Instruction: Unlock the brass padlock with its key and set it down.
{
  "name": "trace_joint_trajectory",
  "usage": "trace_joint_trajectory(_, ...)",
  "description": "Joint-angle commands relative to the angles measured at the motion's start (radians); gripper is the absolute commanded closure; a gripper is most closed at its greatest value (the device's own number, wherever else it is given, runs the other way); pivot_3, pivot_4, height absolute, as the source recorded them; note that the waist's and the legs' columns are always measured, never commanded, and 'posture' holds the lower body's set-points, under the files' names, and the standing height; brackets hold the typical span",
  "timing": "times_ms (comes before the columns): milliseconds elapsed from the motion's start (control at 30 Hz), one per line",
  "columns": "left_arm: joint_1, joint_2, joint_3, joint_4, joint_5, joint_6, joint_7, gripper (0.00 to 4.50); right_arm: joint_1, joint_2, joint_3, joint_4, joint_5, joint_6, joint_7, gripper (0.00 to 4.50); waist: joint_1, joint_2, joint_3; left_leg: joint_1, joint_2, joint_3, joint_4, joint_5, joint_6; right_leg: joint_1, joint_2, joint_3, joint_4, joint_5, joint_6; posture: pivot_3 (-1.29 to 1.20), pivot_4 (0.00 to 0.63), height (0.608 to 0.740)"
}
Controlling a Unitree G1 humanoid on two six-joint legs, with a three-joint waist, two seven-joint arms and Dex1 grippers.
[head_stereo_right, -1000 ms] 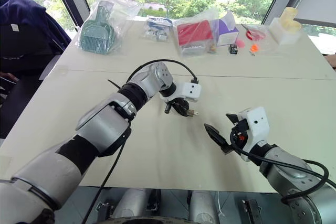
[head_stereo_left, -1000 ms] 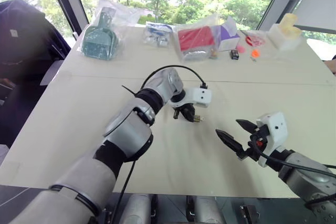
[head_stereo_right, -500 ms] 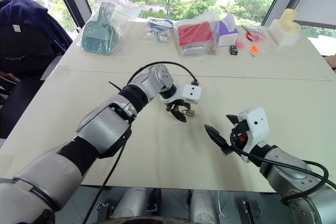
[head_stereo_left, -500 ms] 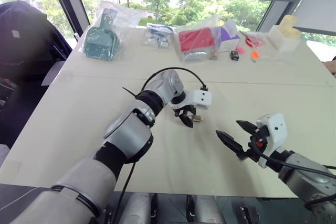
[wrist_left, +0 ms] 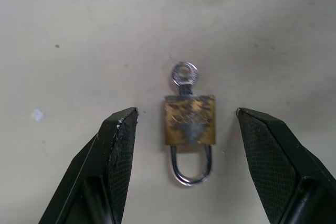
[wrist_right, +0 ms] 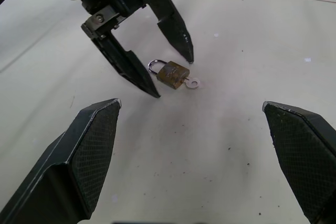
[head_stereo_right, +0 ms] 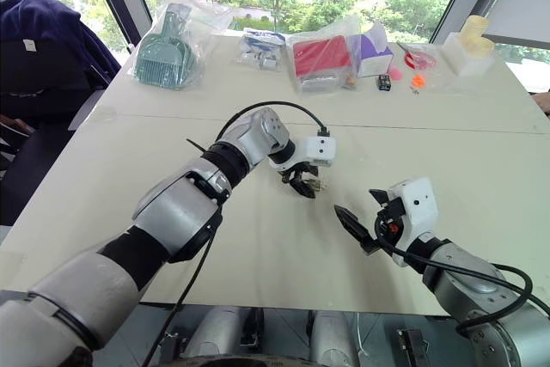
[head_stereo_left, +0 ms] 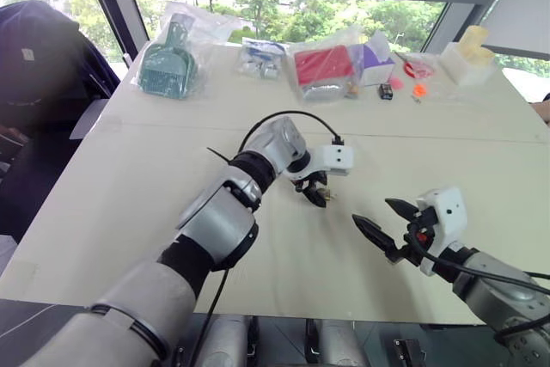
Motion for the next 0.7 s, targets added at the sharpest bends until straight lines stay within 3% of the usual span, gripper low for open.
trace_joint_trajectory(33, -0.002, -0.010, -0.001, 0.009, 0.020, -0.007, 0.027, 1.40, -0.002, 0.009, -0.002, -0.017, -0.002, -0.022, -0.001, 0.00, 0.000, 0.000, 0.000, 0.000, 0.000, 0.000, 0.000, 0.000, 0.000, 0.000, 0.000, 0.000, 0.000, 0.000, 0.000, 0.00, 0.150, 0.740)
trace_joint_trajectory(167, 0.009, -0.011, -0.012, 0.012, 0.032, -0.006, 0.002, 1.40, -0.007, 0.011, -0.001, -0.009, -0.009, -0.025, 0.004, 0.00, -0.001, 0.000, 0.000, 0.000, 0.000, 0.000, 0.000, 0.000, 0.000, 0.000, 0.000, 0.000, 0.000, 0.000, 0.000, 0.00, 0.150, 0.740)
trace_joint_trajectory(267, 0.027, -0.006, -0.030, 0.008, 0.052, -0.013, -0.014, 2.27, -0.011, 0.010, 0.000, -0.006, -0.010, -0.026, 0.006, 0.00, -0.002, 0.000, 0.000, 0.000, 0.000, 0.000, 0.000, 0.000, 0.000, 0.000, 0.000, 0.000, 0.000, 0.000, 0.000, 0.00, 0.150, 0.740)
trace_joint_trajectory(367, 0.037, 0.000, -0.033, 0.002, 0.060, -0.018, -0.024, 3.75, -0.013, 0.010, 0.000, -0.003, -0.009, -0.024, 0.008, 0.00, -0.002, 0.000, 0.000, 0.000, 0.000, 0.000, 0.000, 0.000, 0.000, 0.000, 0.000, 0.000, 0.000, 0.000, 0.000, 0.00, 0.150, 0.740)
trace_joint_trajectory(567, 0.053, 0.021, -0.025, -0.011, 0.064, -0.032, -0.014, 3.81, -0.042, 0.014, 0.000, 0.017, 0.020, 0.001, 0.007, 0.00, -0.004, 0.000, 0.000, 0.000, 0.000, 0.000, 0.000, 0.000, 0.000, 0.000, 0.000, 0.000, 0.000, 0.000, 0.000, 0.00, 0.150, 0.740)
trace_joint_trajectory(700, 0.038, 0.059, 0.005, -0.053, 0.050, -0.123, 0.079, 3.81, -0.106, 0.018, -0.039, 0.042, 0.113, 0.042, -0.007, 0.00, -0.004, 0.000, 0.000, 0.000, 0.000, 0.000, 0.000, 0.000, 0.000, 0.000, -0.001, 0.000, 0.000, 0.000, 0.000, 0.00, 0.150, 0.740)
